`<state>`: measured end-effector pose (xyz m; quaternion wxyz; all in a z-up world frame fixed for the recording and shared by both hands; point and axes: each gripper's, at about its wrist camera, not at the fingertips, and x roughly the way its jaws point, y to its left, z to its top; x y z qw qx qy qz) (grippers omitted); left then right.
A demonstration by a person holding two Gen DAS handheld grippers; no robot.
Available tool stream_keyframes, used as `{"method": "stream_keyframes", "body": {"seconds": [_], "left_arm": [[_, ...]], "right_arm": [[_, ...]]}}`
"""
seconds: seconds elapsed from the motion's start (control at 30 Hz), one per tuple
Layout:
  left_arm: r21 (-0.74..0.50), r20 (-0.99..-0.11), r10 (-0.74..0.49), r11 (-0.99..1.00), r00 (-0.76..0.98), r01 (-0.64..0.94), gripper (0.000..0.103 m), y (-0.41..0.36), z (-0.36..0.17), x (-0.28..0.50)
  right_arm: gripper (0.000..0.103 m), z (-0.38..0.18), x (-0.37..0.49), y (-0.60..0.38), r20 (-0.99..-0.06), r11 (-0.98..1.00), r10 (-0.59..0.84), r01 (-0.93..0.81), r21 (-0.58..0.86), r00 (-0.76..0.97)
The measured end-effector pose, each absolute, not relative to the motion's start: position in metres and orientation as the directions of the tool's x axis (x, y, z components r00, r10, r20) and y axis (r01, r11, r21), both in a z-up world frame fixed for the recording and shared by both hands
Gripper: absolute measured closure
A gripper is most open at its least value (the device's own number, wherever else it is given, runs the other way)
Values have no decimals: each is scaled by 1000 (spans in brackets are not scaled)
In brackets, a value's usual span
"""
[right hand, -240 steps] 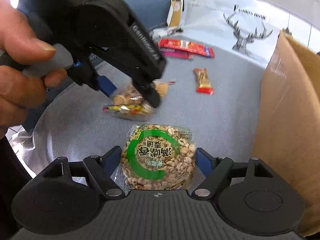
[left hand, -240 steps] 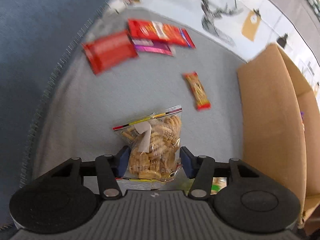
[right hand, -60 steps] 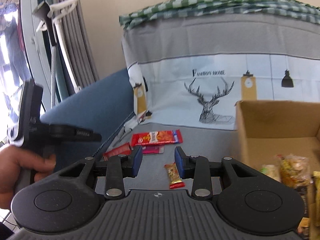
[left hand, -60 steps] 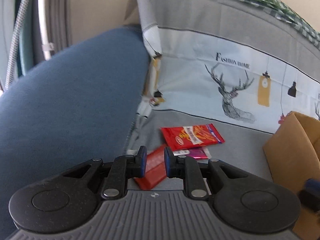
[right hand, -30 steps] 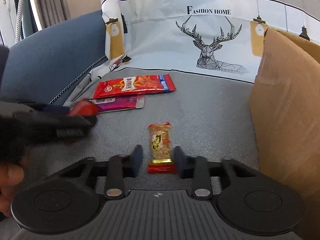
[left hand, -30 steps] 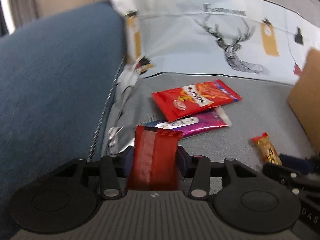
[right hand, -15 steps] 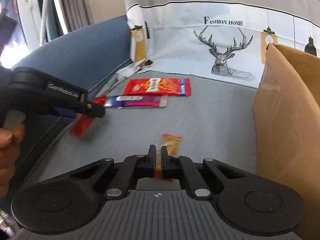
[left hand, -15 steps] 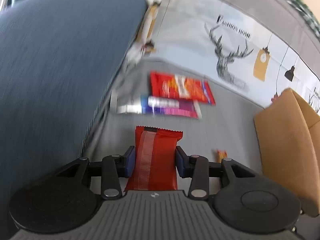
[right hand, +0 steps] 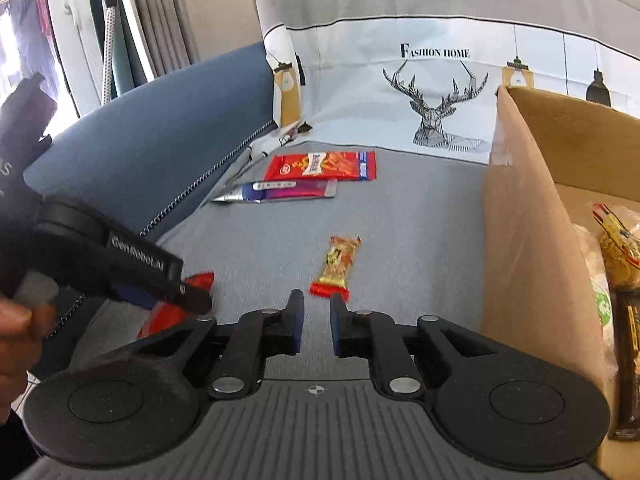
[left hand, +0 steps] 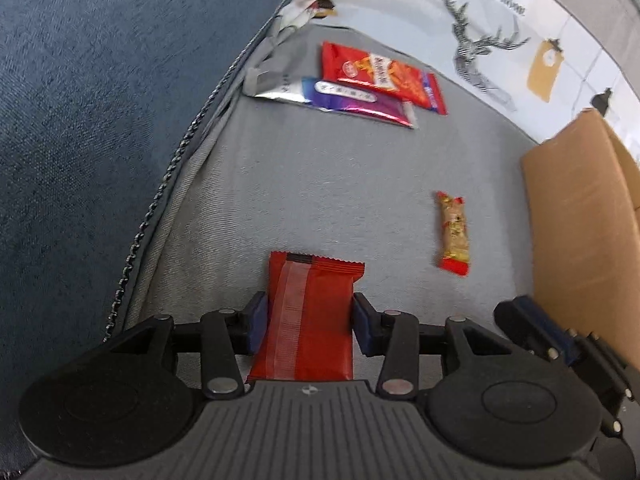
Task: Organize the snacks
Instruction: 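Grasp the red wafer bar with left tool while right tool grasps gold candy bar, then carry the red bar and gold candy bar over the box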
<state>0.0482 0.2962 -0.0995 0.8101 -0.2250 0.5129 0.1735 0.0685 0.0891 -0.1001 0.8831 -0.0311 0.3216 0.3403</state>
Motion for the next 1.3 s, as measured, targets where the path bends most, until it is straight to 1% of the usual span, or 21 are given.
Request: {"method": "stream_keyframes", "body": {"seconds": [0.03,0.1,0.17,0.2,0.23,0.3,0.37,0.5,0.6,0.63,0.67,0.7,0.73,0.77,0.83,0.93,1.0,1.13,1.3], "left_arm": [[-185,-912,53,832,407,-523,51,299,-100,48],[-191,-913,49,825,405,-532,50,302,-102,47],[-199,-914,36,829,405,-523,46,302,-102,46],[-195,-914,35,836,403,-514,45,302,-101,46],[-187,-916,35,844,399,-503,41,300,-102,46],[-170,-920,39,856,391,-488,40,297,-103,46],[-161,-920,43,864,389,-477,39,296,-103,46],[-130,-924,58,882,378,-453,37,291,-104,49],[-99,-927,75,897,368,-432,37,286,-106,53],[-89,-927,80,901,365,-425,37,285,-106,53],[-81,-928,85,904,362,-420,37,284,-107,54],[-74,-929,89,907,360,-415,37,283,-107,54],[-65,-929,97,908,358,-414,39,283,-107,55],[-52,-929,108,909,355,-413,47,282,-107,54],[-30,-926,132,908,354,-417,54,283,-106,54],[-69,-921,113,895,373,-441,55,287,-103,49],[-83,-917,108,890,383,-449,55,288,-100,47],[-143,-910,46,898,412,-415,55,283,-94,45],[-151,-920,25,898,391,-413,50,283,-97,44]], "right_arm": [[86,-100,70,91,-584,767,580,-622,157,568],[76,-103,75,97,-576,767,582,-622,156,574],[71,-106,81,102,-579,774,577,-613,160,577],[70,-108,83,104,-582,776,574,-610,161,577],[69,-110,87,107,-584,780,570,-605,162,578],[62,-113,94,113,-584,787,565,-594,168,583],[60,-117,103,119,-588,798,553,-579,170,590],[60,-129,116,130,-606,809,540,-559,182,584],[61,-135,121,140,-615,811,526,-564,155,587],[64,-137,122,142,-621,811,519,-568,142,587],[78,-138,123,143,-627,809,517,-572,135,582],[82,-140,123,144,-632,808,514,-576,128,580],[83,-139,122,143,-629,805,514,-581,118,584],[84,-138,121,143,-626,804,515,-584,115,586],[85,-132,117,139,-617,795,529,-594,120,583],[85,-121,106,130,-614,780,546,-614,124,570],[85,-113,96,124,-623,764,559,-632,129,548],[85,-107,71,113,-671,741,561,-656,146,485],[84,-115,43,101,-729,738,528,-660,140,436]]}}
